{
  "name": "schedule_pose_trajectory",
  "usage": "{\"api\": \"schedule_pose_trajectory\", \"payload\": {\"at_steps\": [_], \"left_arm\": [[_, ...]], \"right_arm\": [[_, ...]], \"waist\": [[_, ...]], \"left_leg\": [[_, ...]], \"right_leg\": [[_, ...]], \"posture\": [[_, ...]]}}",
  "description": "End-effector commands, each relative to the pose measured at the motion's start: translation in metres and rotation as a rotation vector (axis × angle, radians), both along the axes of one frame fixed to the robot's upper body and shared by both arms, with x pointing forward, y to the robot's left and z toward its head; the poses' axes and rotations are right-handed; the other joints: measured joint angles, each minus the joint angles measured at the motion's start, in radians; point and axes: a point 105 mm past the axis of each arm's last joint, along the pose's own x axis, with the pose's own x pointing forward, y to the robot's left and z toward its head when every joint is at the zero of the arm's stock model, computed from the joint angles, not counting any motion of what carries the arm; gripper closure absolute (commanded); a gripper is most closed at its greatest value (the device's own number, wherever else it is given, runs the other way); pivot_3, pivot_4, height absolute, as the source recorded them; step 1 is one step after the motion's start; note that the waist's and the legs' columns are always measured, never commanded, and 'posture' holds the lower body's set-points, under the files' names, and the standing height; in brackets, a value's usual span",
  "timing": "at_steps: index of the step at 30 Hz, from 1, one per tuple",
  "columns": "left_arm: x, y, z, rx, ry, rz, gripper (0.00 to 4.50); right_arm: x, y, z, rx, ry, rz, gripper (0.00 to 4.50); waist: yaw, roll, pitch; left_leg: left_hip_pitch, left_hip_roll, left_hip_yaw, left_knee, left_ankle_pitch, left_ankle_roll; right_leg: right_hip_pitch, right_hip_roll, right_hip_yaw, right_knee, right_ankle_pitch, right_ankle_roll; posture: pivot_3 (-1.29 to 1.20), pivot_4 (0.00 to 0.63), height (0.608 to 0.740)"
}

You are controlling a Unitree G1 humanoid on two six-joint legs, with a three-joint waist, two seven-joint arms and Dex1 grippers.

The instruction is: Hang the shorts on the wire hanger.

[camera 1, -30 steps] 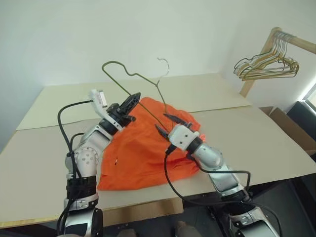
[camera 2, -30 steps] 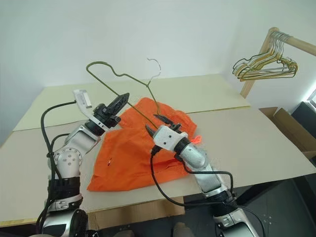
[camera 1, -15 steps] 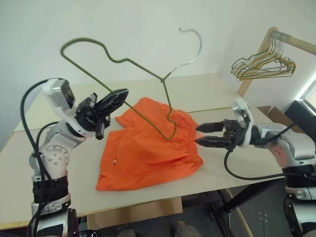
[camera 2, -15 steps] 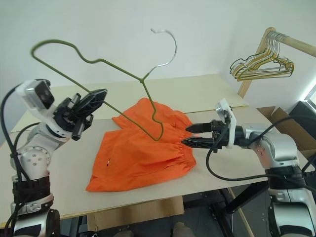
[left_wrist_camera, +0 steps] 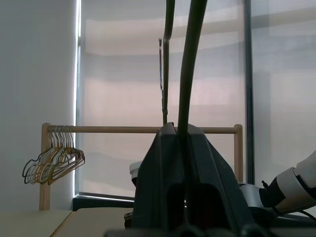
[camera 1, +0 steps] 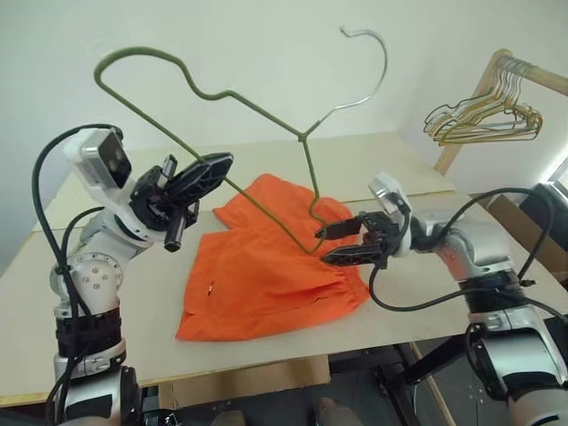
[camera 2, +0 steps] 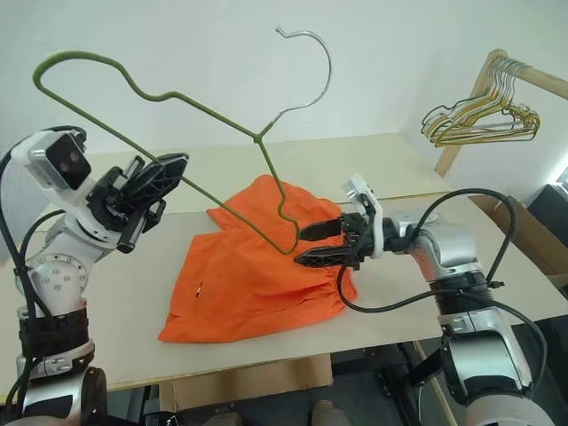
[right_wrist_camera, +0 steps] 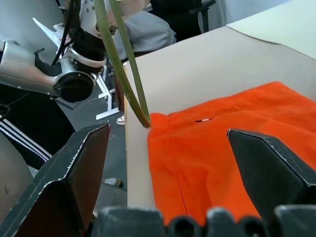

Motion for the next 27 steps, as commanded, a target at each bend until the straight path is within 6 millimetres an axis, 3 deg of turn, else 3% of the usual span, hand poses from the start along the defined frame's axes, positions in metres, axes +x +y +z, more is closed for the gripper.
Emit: {"api": "schedule_pose_trajectory", "payload": {"at_steps": [1, 14, 17, 27], "left_arm": [[-0.002, -0.003, 0.002, 0.012, -0.031, 0.030, 4.50], [-0.002, -0.004, -0.007, 0.000, -0.004, 0.051, 4.50], [-0.001, -0.003, -0.008, -0.009, -0.002, 0.061, 4.50], [0.001, -0.005, -0.015, 0.006, 0.015, 0.073, 4.50]], "right_arm": [[-0.002, 0.008, 0.019, 0.008, -0.083, 0.021, 0.03], [-0.009, 0.023, 0.018, -0.009, -0.087, 0.057, 0.03], [-0.009, 0.025, 0.016, -0.023, -0.077, 0.068, 0.56], [-0.005, 0.027, 0.014, -0.028, -0.070, 0.055, 4.02]], "waist": [[0.004, 0.000, 0.000], [0.009, 0.000, 0.000], [0.008, 0.000, 0.000], [0.009, 0.000, 0.000]], "left_leg": [[0.000, 0.000, 0.000, 0.000, 0.000, 0.000], [0.000, 0.000, 0.000, 0.000, 0.000, 0.000], [0.000, 0.000, 0.000, 0.000, 0.000, 0.000], [0.000, 0.000, 0.000, 0.000, 0.000, 0.000]], "right_leg": [[0.000, 0.000, 0.000, 0.000, 0.000, 0.000], [0.000, 0.000, 0.000, 0.000, 0.000, 0.000], [0.000, 0.000, 0.000, 0.000, 0.000, 0.000], [0.000, 0.000, 0.000, 0.000, 0.000, 0.000]], "posture": [[0.00, 0.000, 0.740], [0.00, 0.000, 0.740], [0.00, 0.000, 0.740], [0.01, 0.000, 0.740]]}}
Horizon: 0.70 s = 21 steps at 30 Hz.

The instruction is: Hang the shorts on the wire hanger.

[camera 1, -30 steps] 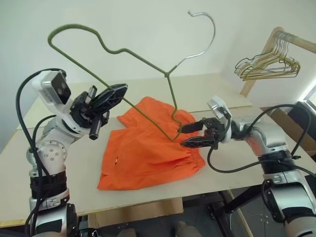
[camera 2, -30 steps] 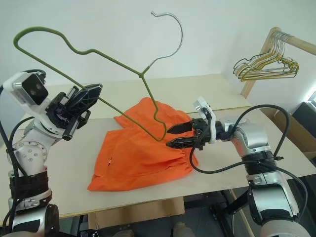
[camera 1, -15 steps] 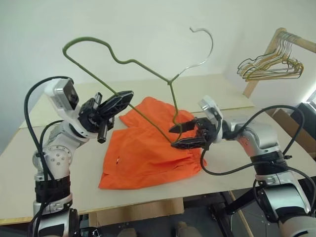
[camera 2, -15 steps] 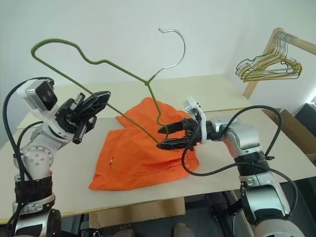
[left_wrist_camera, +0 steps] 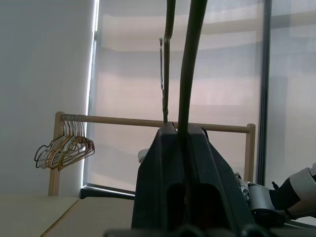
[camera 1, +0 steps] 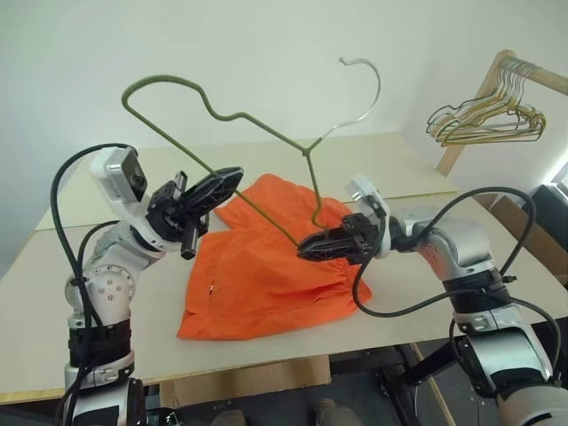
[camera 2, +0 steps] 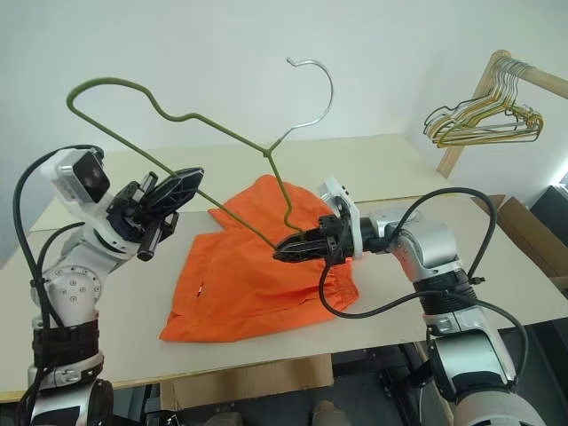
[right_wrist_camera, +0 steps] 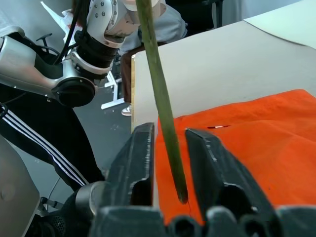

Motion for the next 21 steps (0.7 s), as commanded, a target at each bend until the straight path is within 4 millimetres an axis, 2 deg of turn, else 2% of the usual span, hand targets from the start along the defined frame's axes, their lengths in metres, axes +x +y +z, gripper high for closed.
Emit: {"api": "schedule_pose_trajectory", "payload": {"at_steps": [1, 2, 5, 9, 10, 13, 16, 18, 21], "left_arm": [[-0.003, 0.000, 0.004, 0.009, -0.047, 0.028, 4.50], [-0.002, 0.001, 0.002, 0.012, -0.037, 0.030, 4.50], [0.004, 0.001, -0.006, 0.033, 0.003, 0.054, 3.74], [0.017, -0.001, -0.026, 0.108, 0.072, 0.120, 2.46], [0.021, 0.001, -0.037, 0.156, 0.100, 0.152, 2.02], [0.028, 0.005, -0.066, 0.305, 0.149, 0.228, 1.09], [0.025, 0.007, -0.080, 0.430, 0.129, 0.254, 0.08], [0.021, 0.006, -0.089, 0.532, 0.085, 0.265, 0.03], [0.012, 0.002, -0.108, 0.722, 0.010, 0.221, 0.03]], "right_arm": [[0.002, 0.001, 0.013, 0.015, -0.042, 0.011, 4.37], [0.002, 0.001, 0.013, 0.015, -0.040, 0.009, 4.48], [0.002, 0.000, 0.013, 0.023, -0.041, 0.001, 4.50], [0.002, -0.004, 0.018, 0.068, -0.019, -0.034, 4.50], [0.004, -0.011, 0.021, 0.084, 0.000, -0.071, 4.50], [0.006, -0.036, 0.022, 0.091, 0.066, -0.189, 4.50], [-0.001, -0.066, 0.016, 0.067, 0.159, -0.294, 4.50], [-0.007, -0.082, 0.011, 0.041, 0.213, -0.364, 4.50], [-0.019, -0.107, -0.012, -0.083, 0.388, -0.479, 4.50]], "waist": [[0.000, 0.000, 0.000], [0.000, 0.000, 0.000], [0.001, 0.000, 0.000], [0.001, 0.000, 0.000], [0.001, 0.000, 0.000], [0.001, 0.000, 0.000], [0.008, 0.000, 0.000], [0.010, 0.000, 0.000], [0.003, 0.000, 0.000]], "left_leg": [[0.000, 0.000, 0.000, 0.000, 0.000, 0.000], [0.000, 0.000, 0.000, 0.000, 0.000, 0.000], [0.000, 0.000, 0.000, 0.000, 0.000, 0.000], [0.000, 0.000, 0.000, 0.000, 0.000, 0.000], [0.000, 0.000, 0.000, 0.000, 0.000, 0.000], [0.000, 0.000, 0.000, 0.000, 0.000, 0.000], [-0.001, 0.000, 0.000, 0.000, 0.000, 0.000], [-0.002, 0.000, 0.000, 0.000, 0.000, 0.000], [-0.001, 0.000, 0.002, -0.001, 0.000, 0.000]], "right_leg": [[0.000, 0.000, 0.000, 0.000, 0.000, 0.000], [0.000, 0.000, 0.000, 0.000, 0.000, 0.000], [0.000, 0.000, 0.000, 0.000, 0.000, 0.000], [0.000, 0.000, 0.000, 0.000, 0.000, 0.000], [0.000, 0.000, 0.000, 0.000, 0.000, 0.000], [0.000, 0.000, 0.000, 0.000, 0.000, 0.000], [-0.001, 0.000, 0.000, -0.001, 0.000, 0.000], [-0.001, -0.001, -0.001, -0.002, 0.000, 0.000], [0.000, -0.001, 0.000, -0.003, 0.000, 0.000]], "posture": [[0.01, 0.000, 0.740], [0.01, 0.000, 0.740], [0.00, 0.000, 0.740], [0.00, 0.000, 0.740], [0.00, 0.000, 0.740], [-0.01, 0.000, 0.740], [-0.02, 0.000, 0.740], [-0.03, 0.000, 0.740], [-0.05, 0.000, 0.740]]}}
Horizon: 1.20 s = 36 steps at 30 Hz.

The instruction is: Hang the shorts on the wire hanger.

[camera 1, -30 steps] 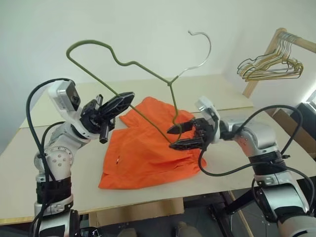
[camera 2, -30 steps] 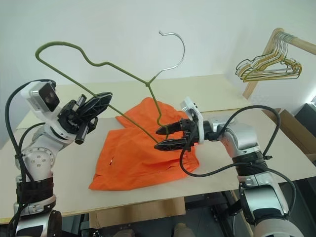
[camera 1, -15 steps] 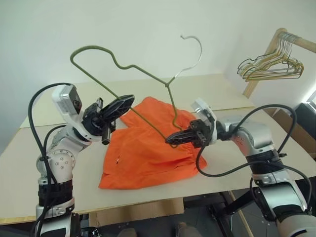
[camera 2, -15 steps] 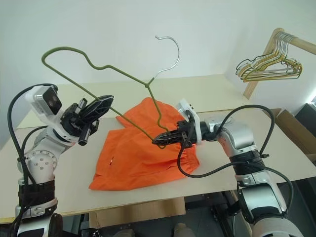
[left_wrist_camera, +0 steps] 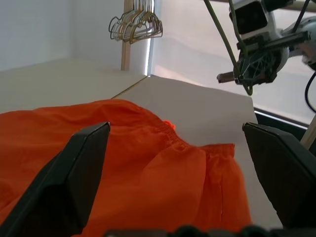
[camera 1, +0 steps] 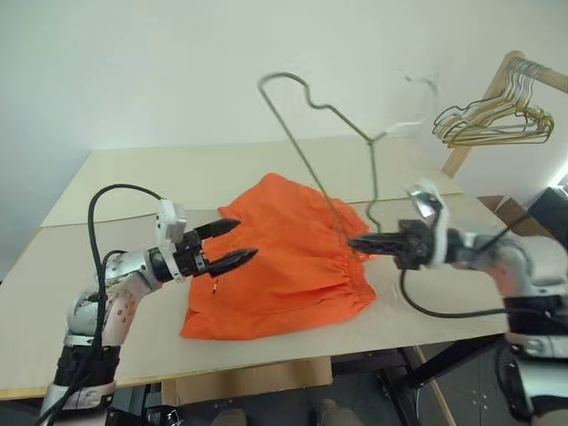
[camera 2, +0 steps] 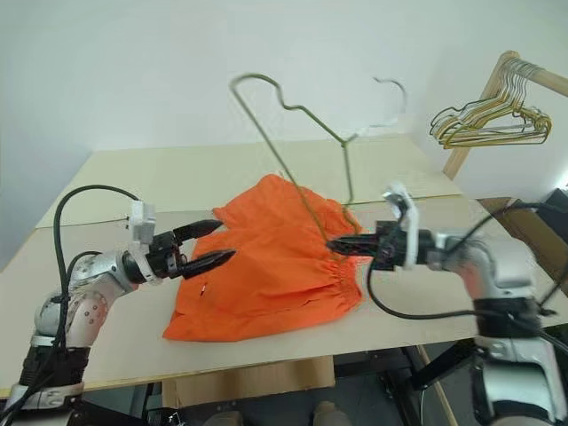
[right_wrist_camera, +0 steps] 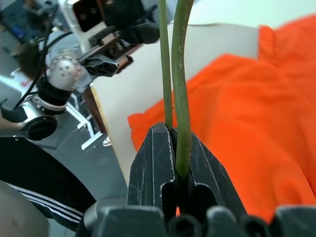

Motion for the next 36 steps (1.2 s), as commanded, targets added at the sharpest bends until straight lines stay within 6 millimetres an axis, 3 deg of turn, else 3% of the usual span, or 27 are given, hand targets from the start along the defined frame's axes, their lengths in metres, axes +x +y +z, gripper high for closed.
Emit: {"api": "schedule_pose_trajectory", "payload": {"at_steps": [1, 4, 10, 16, 23, 36], "left_arm": [[-0.013, -0.012, -0.001, 0.130, -0.090, -0.115, 0.03], [-0.020, -0.020, -0.001, 0.167, -0.124, -0.187, 0.03], [-0.020, -0.024, -0.009, 0.249, -0.135, -0.261, 0.03], [-0.019, -0.024, -0.014, 0.281, -0.134, -0.276, 0.03], [-0.020, -0.023, -0.017, 0.304, -0.135, -0.269, 0.03], [-0.031, -0.020, -0.026, 0.329, -0.114, -0.240, 0.03]], "right_arm": [[-0.019, -0.023, -0.005, -0.064, 0.107, -0.069, 4.50], [-0.048, -0.053, -0.032, -0.170, 0.258, -0.160, 4.50], [-0.089, -0.097, -0.055, -0.268, 0.552, -0.223, 4.50], [-0.111, -0.125, -0.060, -0.297, 0.670, -0.249, 4.50], [-0.103, -0.128, -0.076, -0.331, 0.679, -0.237, 4.50], [-0.092, -0.117, -0.086, -0.329, 0.675, -0.133, 4.50]], "waist": [[-0.003, 0.000, 0.000], [0.001, 0.000, 0.000], [-0.037, 0.004, 0.000], [-0.068, 0.004, 0.000], [-0.090, 0.004, 0.000], [-0.070, 0.004, 0.000]], "left_leg": [[0.000, 0.000, 0.000, 0.000, 0.000, 0.000], [0.000, 0.000, 0.000, 0.000, 0.000, 0.000], [0.002, 0.000, 0.005, 0.000, 0.000, 0.000], [0.003, 0.001, 0.004, 0.000, 0.000, 0.001], [0.003, 0.001, 0.004, 0.000, -0.001, 0.001], [0.002, 0.001, 0.003, 0.000, -0.001, 0.002]], "right_leg": [[0.000, 0.000, 0.000, 0.000, 0.000, 0.000], [0.000, 0.000, -0.001, -0.001, -0.001, 0.000], [0.003, -0.001, 0.004, -0.002, -0.004, 0.009], [0.004, 0.000, 0.004, -0.003, -0.005, 0.010], [0.003, 0.000, 0.004, -0.003, -0.004, 0.010], [0.003, 0.000, 0.003, -0.004, -0.004, 0.011]], "posture": [[-0.07, 0.000, 0.740], [-0.09, 0.000, 0.740], [-0.13, 0.000, 0.740], [-0.14, 0.000, 0.740], [-0.12, 0.000, 0.740], [-0.07, 0.000, 0.740]]}}
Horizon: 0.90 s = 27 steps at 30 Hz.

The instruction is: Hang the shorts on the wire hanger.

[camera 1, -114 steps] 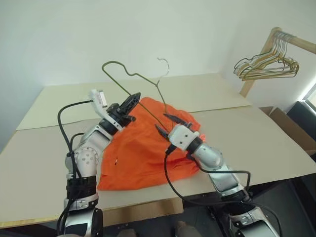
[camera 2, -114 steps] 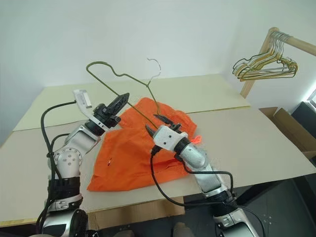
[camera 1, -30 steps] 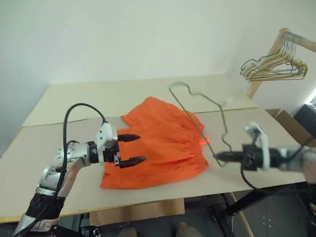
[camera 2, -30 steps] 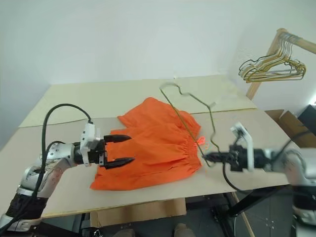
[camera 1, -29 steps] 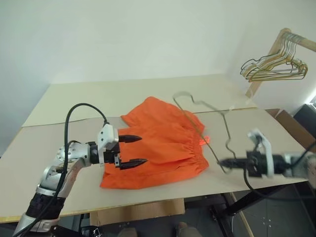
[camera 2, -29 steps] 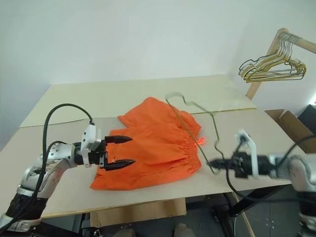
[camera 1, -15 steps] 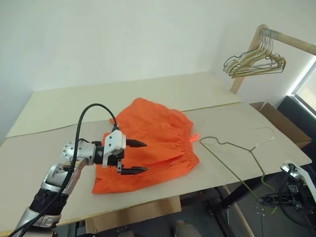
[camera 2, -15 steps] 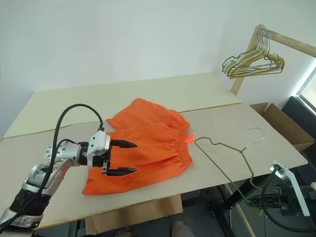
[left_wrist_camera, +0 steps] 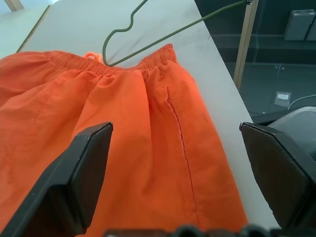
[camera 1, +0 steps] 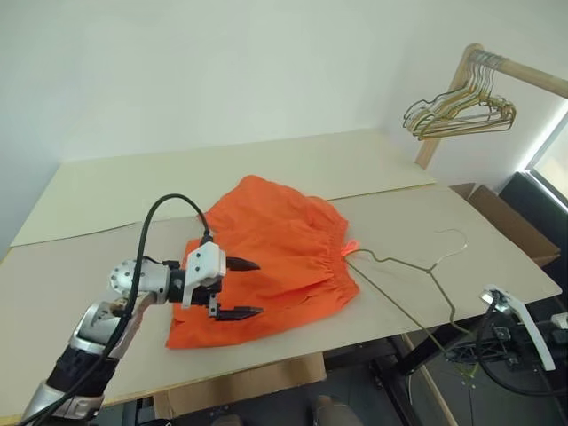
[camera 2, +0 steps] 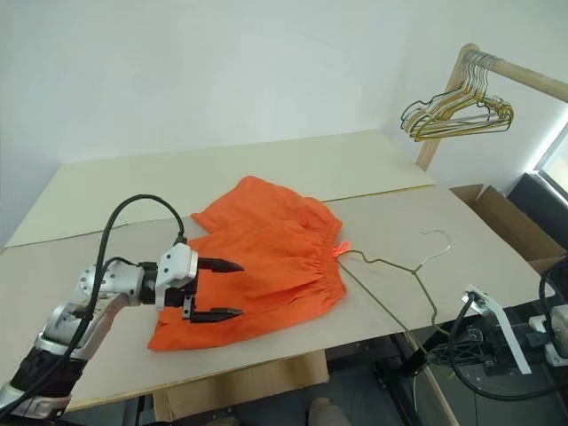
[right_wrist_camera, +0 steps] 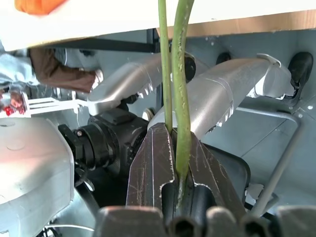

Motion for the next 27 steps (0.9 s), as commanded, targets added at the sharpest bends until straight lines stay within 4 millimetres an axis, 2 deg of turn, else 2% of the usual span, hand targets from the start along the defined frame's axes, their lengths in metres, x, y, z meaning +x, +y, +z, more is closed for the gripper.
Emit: {"api": "schedule_pose_trajectory", "payload": {"at_steps": [1, 5, 13, 18, 27], "left_arm": [[-0.002, -0.001, 0.007, 0.010, -0.038, -0.001, 0.03], [-0.003, -0.003, 0.005, 0.009, -0.036, 0.001, 0.03], [0.002, -0.008, 0.002, 0.021, -0.054, 0.004, 0.03], [0.001, -0.004, -0.001, 0.037, -0.056, 0.026, 0.03], [-0.004, -0.004, -0.005, 0.057, -0.065, 0.034, 0.03]], "right_arm": [[0.004, 0.002, 0.006, 0.027, -0.028, 0.034, 4.50], [0.006, 0.005, 0.005, 0.042, -0.025, 0.074, 4.50], [0.040, 0.015, 0.009, 0.112, 0.000, 0.035, 4.50], [0.046, 0.024, 0.007, 0.154, 0.034, 0.035, 4.50], [0.081, 0.035, 0.026, 0.263, -0.087, -0.021, 4.50]], "waist": [[0.006, 0.000, 0.000], [0.013, 0.001, 0.000], [0.016, 0.002, -0.001], [0.022, 0.002, -0.001], [0.041, 0.002, -0.001]], "left_leg": [[0.000, 0.000, 0.000, 0.000, 0.000, 0.000], [0.001, 0.000, 0.001, 0.000, 0.000, 0.000], [0.001, 0.000, 0.001, 0.001, 0.000, 0.000], [0.000, 0.000, 0.001, 0.001, 0.000, 0.000], [0.000, 0.000, 0.001, 0.003, 0.000, 0.001]], "right_leg": [[0.000, 0.000, 0.000, 0.000, 0.000, 0.000], [0.000, 0.000, 0.000, 0.001, 0.000, 0.000], [0.000, 0.000, 0.000, 0.001, 0.000, -0.001], [0.000, 0.000, 0.000, 0.000, 0.001, -0.001], [0.000, 0.000, 0.001, 0.003, 0.001, -0.001]], "posture": [[-0.07, 0.000, 0.740], [-0.07, 0.000, 0.740], [-0.06, 0.000, 0.740], [-0.03, 0.000, 0.740], [0.00, 0.000, 0.740]]}}
